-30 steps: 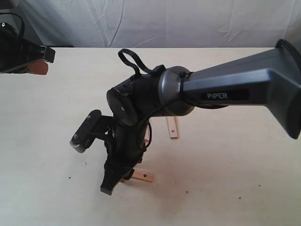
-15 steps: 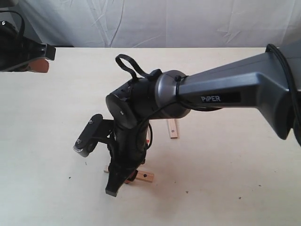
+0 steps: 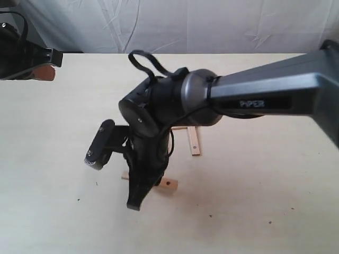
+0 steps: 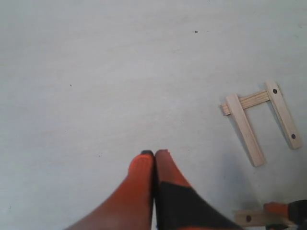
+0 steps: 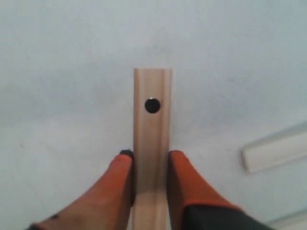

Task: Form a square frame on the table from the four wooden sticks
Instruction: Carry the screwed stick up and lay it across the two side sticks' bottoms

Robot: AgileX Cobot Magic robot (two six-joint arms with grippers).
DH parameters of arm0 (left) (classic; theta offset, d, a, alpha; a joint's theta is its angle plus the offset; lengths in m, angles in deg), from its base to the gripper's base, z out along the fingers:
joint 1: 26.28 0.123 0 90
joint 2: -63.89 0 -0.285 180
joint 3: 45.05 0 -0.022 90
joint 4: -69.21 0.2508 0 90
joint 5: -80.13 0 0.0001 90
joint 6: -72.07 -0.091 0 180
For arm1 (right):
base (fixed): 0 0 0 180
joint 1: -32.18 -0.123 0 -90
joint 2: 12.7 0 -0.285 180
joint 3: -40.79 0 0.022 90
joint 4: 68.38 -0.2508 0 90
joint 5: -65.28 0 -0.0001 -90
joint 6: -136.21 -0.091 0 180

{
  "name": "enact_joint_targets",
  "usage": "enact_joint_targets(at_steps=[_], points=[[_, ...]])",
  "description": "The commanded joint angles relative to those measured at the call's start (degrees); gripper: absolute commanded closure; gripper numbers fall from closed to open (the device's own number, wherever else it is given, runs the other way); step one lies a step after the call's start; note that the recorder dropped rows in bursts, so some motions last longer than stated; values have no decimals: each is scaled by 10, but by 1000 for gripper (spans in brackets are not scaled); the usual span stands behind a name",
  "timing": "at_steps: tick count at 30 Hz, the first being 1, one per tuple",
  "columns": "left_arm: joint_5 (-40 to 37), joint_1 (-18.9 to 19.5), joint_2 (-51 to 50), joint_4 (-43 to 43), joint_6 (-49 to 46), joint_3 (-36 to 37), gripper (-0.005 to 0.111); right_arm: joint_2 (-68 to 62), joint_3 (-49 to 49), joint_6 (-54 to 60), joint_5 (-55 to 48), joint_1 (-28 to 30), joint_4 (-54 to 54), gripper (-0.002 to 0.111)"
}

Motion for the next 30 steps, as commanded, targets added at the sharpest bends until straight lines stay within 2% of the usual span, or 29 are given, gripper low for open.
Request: enact_joint_targets(at_steps=[1,6,12,20,30], points=[[9,0,4,-5,-1,0,107,47,1,67,-2,41,40,109],[9,0,4,-20,-1,0,107,55,1,229,0,108,6,109],[12,0,4,-31,-1,0,107,29,1,267,25,156,3,109],[13,0,4,-33,-1,0,107,-1,1,398,45,159,-66,109],[17,0,4,-38,-2,0,107,-20,1,403,57,159,-72,109]])
